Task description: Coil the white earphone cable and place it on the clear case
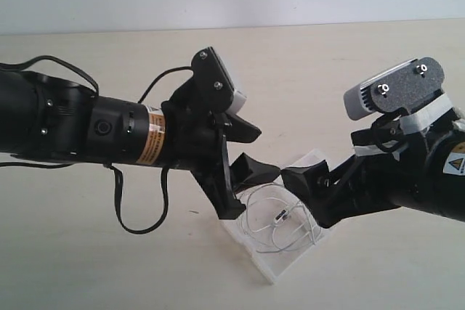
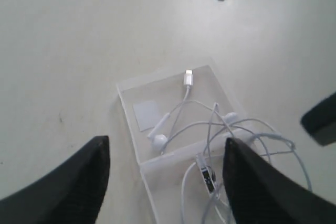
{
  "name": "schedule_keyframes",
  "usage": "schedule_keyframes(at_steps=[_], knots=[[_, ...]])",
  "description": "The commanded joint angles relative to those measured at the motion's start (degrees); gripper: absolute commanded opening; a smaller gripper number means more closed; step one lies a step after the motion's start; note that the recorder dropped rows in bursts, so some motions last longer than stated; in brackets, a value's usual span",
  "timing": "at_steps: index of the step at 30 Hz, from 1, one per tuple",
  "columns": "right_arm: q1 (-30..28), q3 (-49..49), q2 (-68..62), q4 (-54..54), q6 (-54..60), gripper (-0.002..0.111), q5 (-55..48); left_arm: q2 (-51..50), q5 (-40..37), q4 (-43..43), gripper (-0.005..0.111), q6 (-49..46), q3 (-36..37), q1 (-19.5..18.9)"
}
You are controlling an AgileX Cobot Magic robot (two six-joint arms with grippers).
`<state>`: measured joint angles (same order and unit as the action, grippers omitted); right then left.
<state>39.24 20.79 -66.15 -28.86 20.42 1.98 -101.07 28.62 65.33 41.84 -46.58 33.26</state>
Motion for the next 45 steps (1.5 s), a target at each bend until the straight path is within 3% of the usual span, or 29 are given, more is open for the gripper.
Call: schedule_keyframes(at_steps=[1,9,11,14,15,17,22,25,29,30,32,33,34,35,45], knots=[[0.01,0.34,1.57,0.29,-0.15,0.105,1.37,5.41,-0.97,3.65,0.061,4.82,-0.08,-0.03],[0.01,0.34,6.43,0.29,-0.15,0.105,0.88,11.57,-1.36,21.9,0.057,21.25,-0.08,-0.03],[0.01,0.34,7.55,0.4,-0.01,0.105,-0.07,13.85,-1.36,26.13,0.042,26.21,0.05,-0.03],[0.01,0.34,9.99,0.41,-0.01,0.105,-3.51,18.61,-1.36,29.19,0.004,28.98,1.69,-0.03],[0.01,0.34,11.07,0.24,-0.24,0.105,-5.65,20.79,-1.48,29.32,0.001,29.12,2.84,-0.03],[0.01,0.22,12.9,-1.05,-0.24,0.105,-9.62,27.92,-1.72,29.03,0.0,31.05,7.02,-0.14],[0.01,0.22,13.28,-1.19,-1.7,0.105,-11.38,55.2,-5.45,16.42,0.0,31.06,21.24,-0.14],[0.01,0.22,13.28,-1.19,-3.14,0.105,-9.28,74.16,-8.87,8.75,0.0,31.42,26.21,-0.14],[0.01,0.22,13.28,-1.19,-5.67,0.104,-6.69,89.73,-11.72,3.84,0.0,31.42,29.21,-0.14],[0.01,0.22,13.28,-1.19,-5.67,0.1,-5.94,91.94,-11.21,3.84,0.0,32.08,29.73,-0.14],[0.01,0.22,13.28,-1.19,-5.67,0.067,-5.38,95.76,-9.9,3.84,0.0,33.8,31.02,-0.14],[0.01,0.22,13.28,-1.19,-5.3,0.03,-6.86,97.29,-8.99,3.84,0.0,35.28,31.76,-0.14],[0.01,0.22,13.28,-0.7,-4.4,0.009,-7.61,97.74,-8.53,3.84,0.0,35.56,32.15,-0.14],[0.01,0.22,13.28,-0.7,-3.62,0.002,-8.15,98.0,-7.86,3.96,0.0,35.29,32.42,-0.14],[0.01,-0.35,16.79,-0.94,0.49,0.0,-15.59,98.0,-4.33,5.44,0.0,36.51,32.54,-0.14]])
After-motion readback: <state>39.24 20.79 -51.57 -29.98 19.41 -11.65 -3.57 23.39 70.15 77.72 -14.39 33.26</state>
